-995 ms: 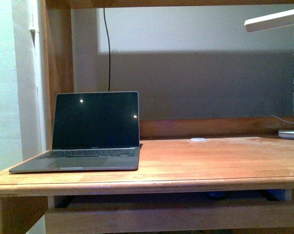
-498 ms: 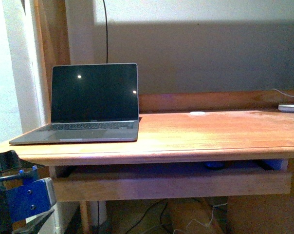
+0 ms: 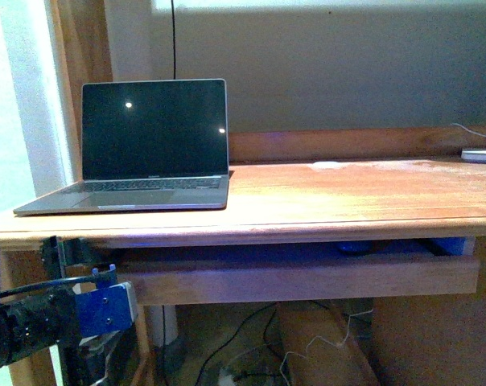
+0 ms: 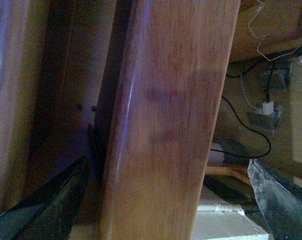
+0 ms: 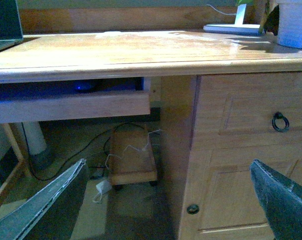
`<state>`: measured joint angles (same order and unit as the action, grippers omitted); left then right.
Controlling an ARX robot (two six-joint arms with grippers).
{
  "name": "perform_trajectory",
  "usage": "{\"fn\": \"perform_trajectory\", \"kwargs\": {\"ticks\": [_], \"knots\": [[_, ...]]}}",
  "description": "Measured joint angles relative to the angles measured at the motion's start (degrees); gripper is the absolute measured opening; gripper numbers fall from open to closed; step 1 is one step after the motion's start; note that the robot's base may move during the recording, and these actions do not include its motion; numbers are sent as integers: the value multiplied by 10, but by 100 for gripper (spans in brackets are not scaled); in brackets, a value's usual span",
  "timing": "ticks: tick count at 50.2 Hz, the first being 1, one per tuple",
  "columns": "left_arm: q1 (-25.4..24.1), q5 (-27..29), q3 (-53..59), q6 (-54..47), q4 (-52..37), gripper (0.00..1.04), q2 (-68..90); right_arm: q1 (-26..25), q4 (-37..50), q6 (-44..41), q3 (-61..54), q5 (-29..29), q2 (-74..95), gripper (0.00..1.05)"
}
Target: Place mouse
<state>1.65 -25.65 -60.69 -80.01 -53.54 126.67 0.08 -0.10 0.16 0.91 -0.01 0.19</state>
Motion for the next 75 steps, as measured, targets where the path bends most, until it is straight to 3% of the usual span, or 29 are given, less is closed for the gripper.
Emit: {"fn": "perform_trajectory", "kwargs": {"ticks": [12, 21, 34, 43, 50, 55, 62, 67, 73, 75], "knots": [[7, -3, -26, -33, 16, 97, 31, 0, 0, 0, 0, 0, 0, 97], [14, 30, -4, -30, 70, 97, 14, 0, 0, 0, 0, 0, 0, 97], [26, -37, 107, 113, 233, 97, -126, 0, 0, 0, 0, 0, 0, 97], [46, -89, 175, 227, 247, 97, -192, 0, 0, 0, 0, 0, 0, 97], [77, -87, 229, 424, 209, 97, -261, 0, 0, 0, 0, 0, 0, 97], [103, -64, 261, 557, 189, 97, -315, 0, 0, 0, 0, 0, 0, 97], [126, 15, 277, 796, 156, 97, -438, 0, 0, 0, 0, 0, 0, 97], [128, 30, 277, 868, 146, 97, -487, 0, 0, 0, 0, 0, 0, 97], [147, 281, 329, 840, 45, 79, -499, 0, 0, 0, 0, -2, 0, 97], [144, 336, 349, 834, 35, 74, -506, 0, 0, 0, 0, -1, 0, 97]]}}
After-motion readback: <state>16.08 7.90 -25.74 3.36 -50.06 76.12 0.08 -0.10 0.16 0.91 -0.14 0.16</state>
